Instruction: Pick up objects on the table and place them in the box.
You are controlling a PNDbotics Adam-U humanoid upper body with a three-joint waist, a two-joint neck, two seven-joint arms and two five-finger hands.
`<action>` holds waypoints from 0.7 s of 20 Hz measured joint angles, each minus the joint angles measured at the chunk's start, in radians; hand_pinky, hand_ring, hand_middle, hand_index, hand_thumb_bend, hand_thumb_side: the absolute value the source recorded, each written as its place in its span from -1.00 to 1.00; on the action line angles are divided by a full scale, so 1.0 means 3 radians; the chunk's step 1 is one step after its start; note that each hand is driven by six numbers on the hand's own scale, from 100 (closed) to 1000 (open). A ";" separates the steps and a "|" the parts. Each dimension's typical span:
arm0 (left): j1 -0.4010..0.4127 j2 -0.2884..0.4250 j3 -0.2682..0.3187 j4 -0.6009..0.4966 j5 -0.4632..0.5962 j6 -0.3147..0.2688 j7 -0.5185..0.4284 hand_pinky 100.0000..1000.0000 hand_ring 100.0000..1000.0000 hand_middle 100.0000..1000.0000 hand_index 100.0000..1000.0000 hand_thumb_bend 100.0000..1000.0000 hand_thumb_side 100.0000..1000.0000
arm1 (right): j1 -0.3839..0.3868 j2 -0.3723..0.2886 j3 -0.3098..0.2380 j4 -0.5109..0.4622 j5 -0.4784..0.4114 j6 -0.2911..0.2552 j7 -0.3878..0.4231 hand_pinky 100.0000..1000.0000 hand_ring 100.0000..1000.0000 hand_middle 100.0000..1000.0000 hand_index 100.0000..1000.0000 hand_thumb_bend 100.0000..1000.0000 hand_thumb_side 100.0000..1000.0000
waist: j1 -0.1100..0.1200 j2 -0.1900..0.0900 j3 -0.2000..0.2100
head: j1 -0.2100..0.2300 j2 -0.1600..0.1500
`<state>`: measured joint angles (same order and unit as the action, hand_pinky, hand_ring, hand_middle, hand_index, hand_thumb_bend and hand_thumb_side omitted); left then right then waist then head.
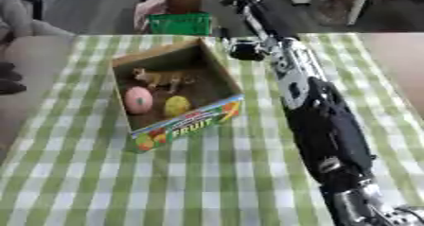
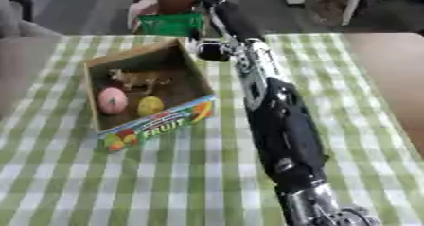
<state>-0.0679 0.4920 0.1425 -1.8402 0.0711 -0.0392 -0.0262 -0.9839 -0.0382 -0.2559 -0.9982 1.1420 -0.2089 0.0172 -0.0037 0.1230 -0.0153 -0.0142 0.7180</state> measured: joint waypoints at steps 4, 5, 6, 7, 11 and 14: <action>0.0112 -0.0014 0.0087 0.0030 0.0002 -0.0004 0.0140 0.46 0.19 0.16 0.47 -1.00 0.63 | 0.0092 -0.0321 -0.0344 0.0114 -0.0213 0.0214 -0.0192 0.31 0.53 0.68 0.71 -1.00 -0.63 | 0.0001 -0.0033 -0.0082 | 0.0041 0.0010; 0.0144 -0.0025 0.0109 0.0040 0.0002 -0.0005 0.0174 0.46 0.18 0.15 0.47 -1.00 0.63 | 0.0107 -0.0398 -0.0430 0.0144 -0.0267 0.0268 -0.0244 0.31 0.53 0.68 0.70 -1.00 -0.58 | -0.0002 -0.0041 -0.0100 | 0.0044 0.0010; 0.0176 -0.0032 0.0130 0.0047 0.0002 -0.0003 0.0207 0.46 0.18 0.15 0.46 -1.00 0.64 | 0.0125 -0.0474 -0.0519 0.0181 -0.0320 0.0323 -0.0299 0.30 0.53 0.68 0.70 -1.00 -0.51 | -0.0008 -0.0048 -0.0124 | 0.0050 0.0011; 0.0201 -0.0034 0.0152 0.0061 0.0001 -0.0002 0.0238 0.46 0.18 0.15 0.46 -1.00 0.64 | 0.0142 -0.0555 -0.0610 0.0218 -0.0380 0.0379 -0.0354 0.30 0.53 0.68 0.70 -1.00 -0.51 | -0.0016 -0.0055 -0.0143 | 0.0057 0.0014; 0.0275 -0.0060 0.0224 0.0101 -0.0006 0.0003 0.0338 0.46 0.18 0.15 0.46 -1.00 0.65 | 0.0201 -0.0855 -0.0972 0.0352 -0.0603 0.0602 -0.0577 0.28 0.51 0.64 0.68 -1.00 -0.26 | -0.0048 -0.0082 -0.0229 | 0.0062 0.0038; 0.0309 -0.0062 0.0266 0.0121 -0.0014 0.0009 0.0394 0.46 0.18 0.14 0.46 -1.00 0.65 | 0.0258 -0.1037 -0.1256 0.0425 -0.0774 0.0775 -0.0749 0.27 0.50 0.63 0.66 -1.00 -0.18 | -0.0078 -0.0098 -0.0302 | 0.0054 0.0040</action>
<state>0.0247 0.4735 0.2224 -1.8038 0.0668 -0.0366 0.0922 -0.9064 -0.3493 -0.6328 -0.8707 0.9097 0.0235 -0.2074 -0.0272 0.0937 -0.1060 0.0021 0.7301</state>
